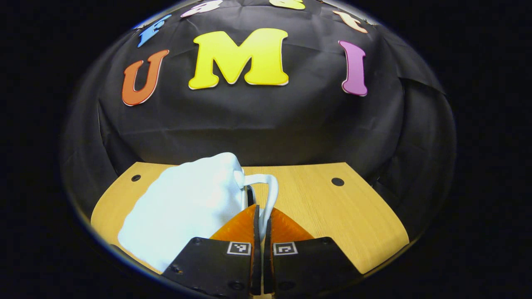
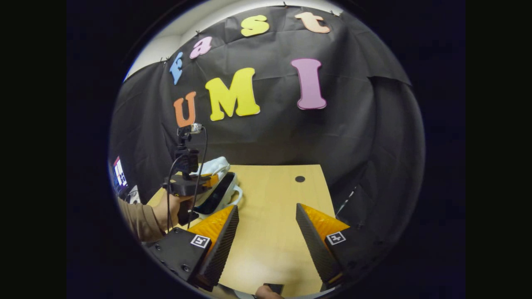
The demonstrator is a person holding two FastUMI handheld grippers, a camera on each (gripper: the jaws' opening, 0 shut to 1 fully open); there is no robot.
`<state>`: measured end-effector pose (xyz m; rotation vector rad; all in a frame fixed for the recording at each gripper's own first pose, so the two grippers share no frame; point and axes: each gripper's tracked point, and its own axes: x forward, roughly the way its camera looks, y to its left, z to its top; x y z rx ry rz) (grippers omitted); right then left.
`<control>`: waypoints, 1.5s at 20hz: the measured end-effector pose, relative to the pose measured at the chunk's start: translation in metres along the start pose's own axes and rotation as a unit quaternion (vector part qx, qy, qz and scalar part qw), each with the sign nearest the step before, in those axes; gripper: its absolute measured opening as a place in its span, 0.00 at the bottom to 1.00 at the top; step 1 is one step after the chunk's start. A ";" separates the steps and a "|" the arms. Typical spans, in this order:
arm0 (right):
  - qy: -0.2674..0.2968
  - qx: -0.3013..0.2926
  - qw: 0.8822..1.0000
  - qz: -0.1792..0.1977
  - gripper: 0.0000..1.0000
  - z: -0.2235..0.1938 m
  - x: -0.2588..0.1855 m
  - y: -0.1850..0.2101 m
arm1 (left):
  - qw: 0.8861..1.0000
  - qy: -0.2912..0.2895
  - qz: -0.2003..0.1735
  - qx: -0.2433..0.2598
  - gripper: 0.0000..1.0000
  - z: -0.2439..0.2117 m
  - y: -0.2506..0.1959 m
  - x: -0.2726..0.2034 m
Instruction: First open the suitcase, pack the skin care products into it, and then close the suitcase.
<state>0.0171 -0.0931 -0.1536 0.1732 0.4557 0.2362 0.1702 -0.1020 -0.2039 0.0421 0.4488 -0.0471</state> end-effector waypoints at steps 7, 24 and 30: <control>0.019 0.029 0.999 -0.031 0.82 -0.016 0.006 -0.030 | 0.999 0.046 0.011 0.021 0.07 -0.042 -0.016 0.021; -0.015 -0.012 1.000 -0.022 0.82 0.043 0.073 0.107 | 0.990 -0.093 -0.047 -0.097 0.98 0.082 0.070 -0.123; -0.056 -0.007 0.998 -0.011 0.82 0.072 0.086 0.199 | 0.984 -0.163 0.017 -0.064 0.97 0.117 0.179 -0.197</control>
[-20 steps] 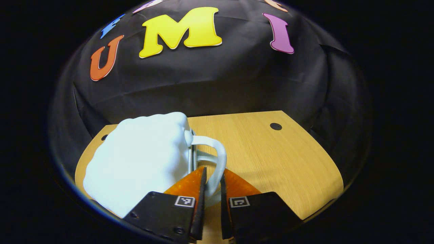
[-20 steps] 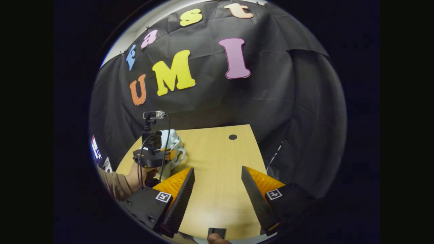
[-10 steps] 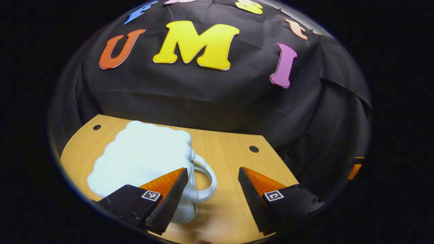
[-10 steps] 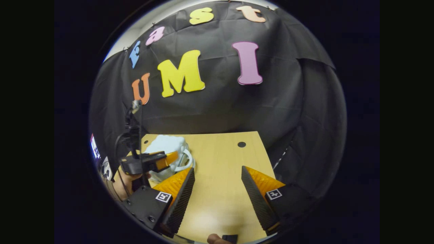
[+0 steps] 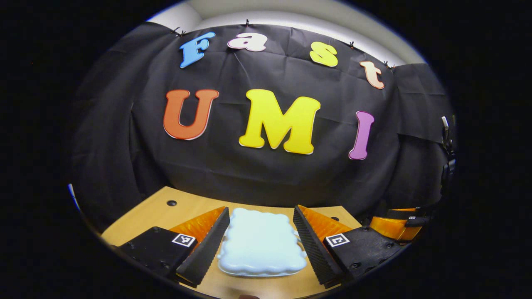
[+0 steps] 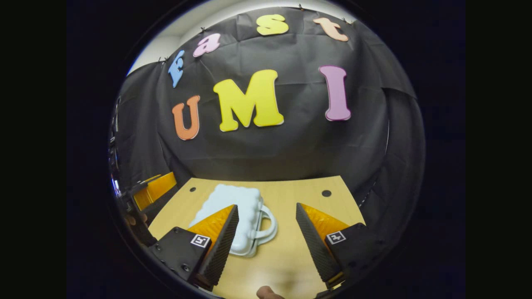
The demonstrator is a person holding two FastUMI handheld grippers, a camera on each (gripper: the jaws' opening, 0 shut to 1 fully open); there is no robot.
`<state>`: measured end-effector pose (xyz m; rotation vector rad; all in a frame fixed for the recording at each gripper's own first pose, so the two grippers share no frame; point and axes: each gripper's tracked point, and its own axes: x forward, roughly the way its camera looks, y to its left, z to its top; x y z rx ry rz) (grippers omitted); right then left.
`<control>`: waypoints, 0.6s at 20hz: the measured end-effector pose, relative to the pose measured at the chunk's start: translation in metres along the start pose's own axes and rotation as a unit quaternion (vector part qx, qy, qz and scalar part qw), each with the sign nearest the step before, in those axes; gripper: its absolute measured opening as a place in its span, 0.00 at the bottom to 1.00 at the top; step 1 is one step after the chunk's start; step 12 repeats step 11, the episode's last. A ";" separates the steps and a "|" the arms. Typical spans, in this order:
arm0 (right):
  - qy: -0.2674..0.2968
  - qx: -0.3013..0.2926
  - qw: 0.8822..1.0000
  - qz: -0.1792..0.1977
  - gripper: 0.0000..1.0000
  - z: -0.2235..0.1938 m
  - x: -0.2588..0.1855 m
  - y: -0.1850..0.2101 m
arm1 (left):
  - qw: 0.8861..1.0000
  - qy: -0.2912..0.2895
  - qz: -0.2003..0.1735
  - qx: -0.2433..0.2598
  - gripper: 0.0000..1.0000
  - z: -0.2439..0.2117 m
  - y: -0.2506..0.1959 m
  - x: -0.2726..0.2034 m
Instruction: First open the suitcase, pack the skin care products into it, and then close the suitcase.
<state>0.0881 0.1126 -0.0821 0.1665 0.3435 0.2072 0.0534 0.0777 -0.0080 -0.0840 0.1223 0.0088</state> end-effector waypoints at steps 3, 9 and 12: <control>-0.023 -0.022 0.999 -0.001 0.82 0.012 -0.004 0.038 | 1.000 0.001 0.007 0.013 0.98 -0.001 0.035 -0.012; -0.072 -0.074 0.995 -0.004 0.83 0.031 -0.012 0.100 | 1.000 0.008 0.005 0.016 0.98 -0.003 0.075 -0.018; -0.083 -0.090 0.992 -0.008 0.82 0.035 -0.015 0.114 | 1.000 -0.002 -0.005 0.026 0.97 0.003 0.080 -0.018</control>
